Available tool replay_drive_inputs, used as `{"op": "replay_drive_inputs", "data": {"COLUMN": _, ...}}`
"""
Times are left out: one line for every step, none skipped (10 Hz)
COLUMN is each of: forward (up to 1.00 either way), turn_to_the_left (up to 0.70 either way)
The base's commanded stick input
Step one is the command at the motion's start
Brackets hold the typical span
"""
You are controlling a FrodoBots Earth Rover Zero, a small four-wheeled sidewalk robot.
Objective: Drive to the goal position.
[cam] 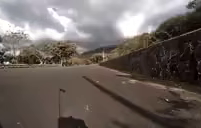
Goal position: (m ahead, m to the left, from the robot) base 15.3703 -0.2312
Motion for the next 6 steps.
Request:
{"op": "replay_drive_inputs", "data": {"forward": 1.0, "turn_to_the_left": 0.0}}
{"op": "replay_drive_inputs", "data": {"forward": 1.0, "turn_to_the_left": 0.0}}
{"op": "replay_drive_inputs", "data": {"forward": 1.0, "turn_to_the_left": 0.0}}
{"op": "replay_drive_inputs", "data": {"forward": 1.0, "turn_to_the_left": 0.0}}
{"op": "replay_drive_inputs", "data": {"forward": 1.0, "turn_to_the_left": 0.0}}
{"op": "replay_drive_inputs", "data": {"forward": 1.0, "turn_to_the_left": 0.0}}
